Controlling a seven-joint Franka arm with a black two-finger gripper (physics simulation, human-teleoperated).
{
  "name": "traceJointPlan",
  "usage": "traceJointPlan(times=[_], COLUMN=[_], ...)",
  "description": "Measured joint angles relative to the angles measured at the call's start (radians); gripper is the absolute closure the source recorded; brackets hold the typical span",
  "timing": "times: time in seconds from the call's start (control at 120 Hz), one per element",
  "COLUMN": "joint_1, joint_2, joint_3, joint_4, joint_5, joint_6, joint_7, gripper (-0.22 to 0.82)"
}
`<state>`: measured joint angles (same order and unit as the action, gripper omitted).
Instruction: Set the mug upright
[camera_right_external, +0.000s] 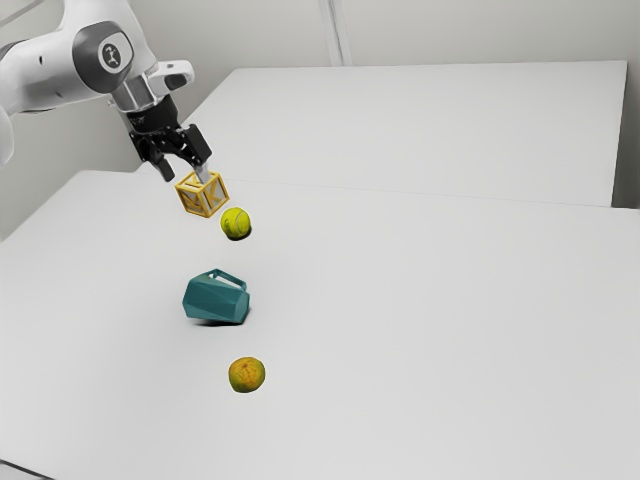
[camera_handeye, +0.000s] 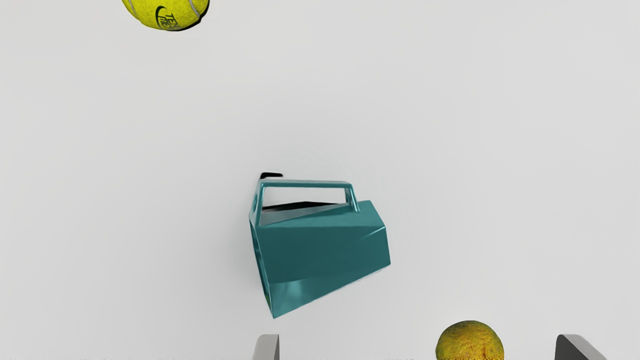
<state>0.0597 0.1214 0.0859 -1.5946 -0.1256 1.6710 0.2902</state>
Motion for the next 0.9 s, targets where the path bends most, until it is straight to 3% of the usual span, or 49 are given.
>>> traceJointPlan(times=[0.425, 0.633, 0.9], joint_1=[0.002, 0.023, 0.122], joint_2=[-0.013, -0.157, -0.188], joint_3=[0.0, 0.012, 0.157], joint_4=[-0.051, -0.247, -0.358], joint_5=[-0.022, -0.148, -0.263], joint_6=[-0.013, -0.018, -0.014], joint_7=[0.006, 0.017, 0.13], gripper=[0.0, 0.0, 0.0])
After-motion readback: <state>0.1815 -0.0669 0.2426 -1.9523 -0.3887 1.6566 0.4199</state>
